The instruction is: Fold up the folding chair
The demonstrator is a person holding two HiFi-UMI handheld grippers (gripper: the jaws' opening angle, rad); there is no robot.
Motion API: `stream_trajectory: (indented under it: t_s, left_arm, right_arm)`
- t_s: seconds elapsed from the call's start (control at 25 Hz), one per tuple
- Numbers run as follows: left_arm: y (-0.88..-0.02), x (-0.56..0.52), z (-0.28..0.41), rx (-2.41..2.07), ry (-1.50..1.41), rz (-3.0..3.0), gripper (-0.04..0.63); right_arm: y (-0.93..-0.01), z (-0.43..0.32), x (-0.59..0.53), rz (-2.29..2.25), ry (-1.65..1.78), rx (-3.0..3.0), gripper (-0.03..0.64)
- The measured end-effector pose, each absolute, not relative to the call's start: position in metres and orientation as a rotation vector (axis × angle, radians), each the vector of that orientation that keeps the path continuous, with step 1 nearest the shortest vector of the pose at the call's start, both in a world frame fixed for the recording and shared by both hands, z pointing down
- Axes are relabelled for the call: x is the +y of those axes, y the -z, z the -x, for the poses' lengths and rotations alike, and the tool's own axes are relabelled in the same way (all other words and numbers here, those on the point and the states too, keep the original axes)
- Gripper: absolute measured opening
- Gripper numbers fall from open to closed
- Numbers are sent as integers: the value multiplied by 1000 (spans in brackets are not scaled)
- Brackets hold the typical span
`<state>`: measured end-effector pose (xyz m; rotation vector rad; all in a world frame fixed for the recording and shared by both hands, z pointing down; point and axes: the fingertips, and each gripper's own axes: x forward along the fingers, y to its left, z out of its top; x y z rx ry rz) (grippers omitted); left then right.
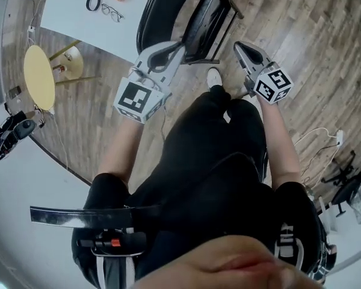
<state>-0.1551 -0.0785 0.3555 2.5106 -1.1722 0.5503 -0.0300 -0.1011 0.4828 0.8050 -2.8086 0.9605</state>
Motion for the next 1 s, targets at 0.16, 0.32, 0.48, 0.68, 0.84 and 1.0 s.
stream_trajectory:
  t_s: [0.16,0.32,0.48,0.68,0.84,1.0]
  left_arm:
    - [-343,-48,136,-1168,-395,-2498,5]
    - [-313,-29,141,-1231,-299,-2543,5]
    - [-289,-17,154,-1284,-208,-2548,5]
    - [-256,-7,154,-1344,-112,-2579,5]
    - [-244,-9,148,-1336,-43,-2622,5]
    - [-243,-11,148,-1343,-32,-2630,5]
  right_arm:
    - [-408,41,-75,-717,-674,-2872,8]
    - [-341,58,-47,-625,-494,-2934,8]
    - [-288,75,-31,-585,-420,-2998,8]
    - [-235,89,-12,-485,-273,-3049,8]
    - [-217,98,-13,-438,-185,-3073,8]
    - [-215,105,-11,-413,-153,-3077,8]
